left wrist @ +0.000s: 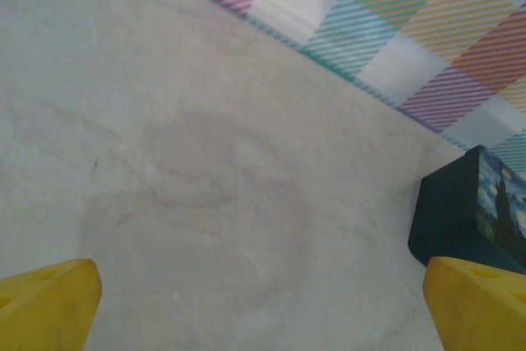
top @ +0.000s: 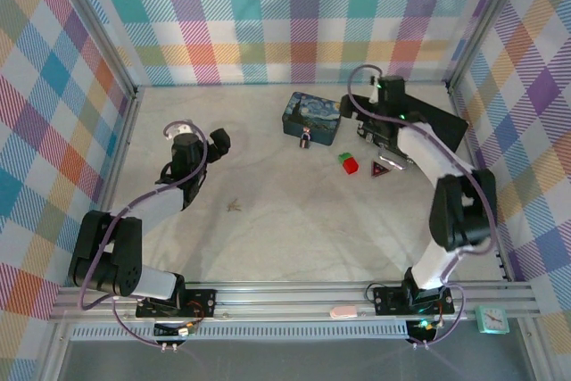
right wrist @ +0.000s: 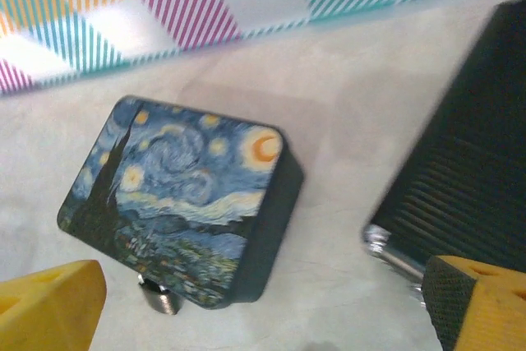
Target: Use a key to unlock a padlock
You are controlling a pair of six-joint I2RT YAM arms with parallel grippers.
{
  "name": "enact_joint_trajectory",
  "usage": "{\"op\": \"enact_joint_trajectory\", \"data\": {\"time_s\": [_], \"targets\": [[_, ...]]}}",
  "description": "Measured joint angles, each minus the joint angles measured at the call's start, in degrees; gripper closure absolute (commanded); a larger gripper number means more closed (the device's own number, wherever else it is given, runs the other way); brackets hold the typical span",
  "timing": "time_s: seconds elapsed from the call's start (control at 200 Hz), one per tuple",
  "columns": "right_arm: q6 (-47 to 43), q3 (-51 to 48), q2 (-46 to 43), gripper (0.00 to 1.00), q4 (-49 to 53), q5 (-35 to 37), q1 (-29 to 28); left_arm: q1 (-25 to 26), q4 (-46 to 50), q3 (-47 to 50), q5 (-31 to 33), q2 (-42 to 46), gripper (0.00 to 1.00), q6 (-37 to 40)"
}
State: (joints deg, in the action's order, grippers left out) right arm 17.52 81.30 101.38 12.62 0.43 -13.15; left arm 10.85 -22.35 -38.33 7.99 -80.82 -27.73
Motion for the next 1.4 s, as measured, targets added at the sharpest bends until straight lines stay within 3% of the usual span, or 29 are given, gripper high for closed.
{"op": "enact_joint_trajectory", "data": {"time_s": [0.475, 0.57, 0.76, 0.92, 1.2, 1.4], "targets": [[-6.32, 50.56, 37.81, 0.01, 23.39, 0.24, -5.22, -0.11, 5.97, 4.83, -3.58, 5.51, 0.00, -3.80], [-7.72, 56.52, 42.66, 0.01, 24.72, 0.09, -5.31, -0.11, 6.62, 6.08, -4.61, 6.10, 0.00, -4.63], [-9.38, 58.90, 45.31, 0.00, 23.65, -5.70, -5.14, -0.11, 8.15, 6.51, -5.57, 8.81, 0.00, -4.94], [-12.98, 58.99, 45.70, 0.07, 23.82, -9.14, -6.69, -0.11, 9.42, 7.58, -5.57, 11.63, 0.00, -5.14], [-27.23, 58.12, 45.62, 0.15, 26.12, -5.55, -17.22, -0.11, 13.70, 9.07, -5.57, 15.67, 0.00, -5.11], [-35.47, 51.17, 41.66, 0.18, 22.64, -4.50, -23.39, -0.11, 18.12, 9.27, -6.38, 18.08, 0.00, -5.31]]}}
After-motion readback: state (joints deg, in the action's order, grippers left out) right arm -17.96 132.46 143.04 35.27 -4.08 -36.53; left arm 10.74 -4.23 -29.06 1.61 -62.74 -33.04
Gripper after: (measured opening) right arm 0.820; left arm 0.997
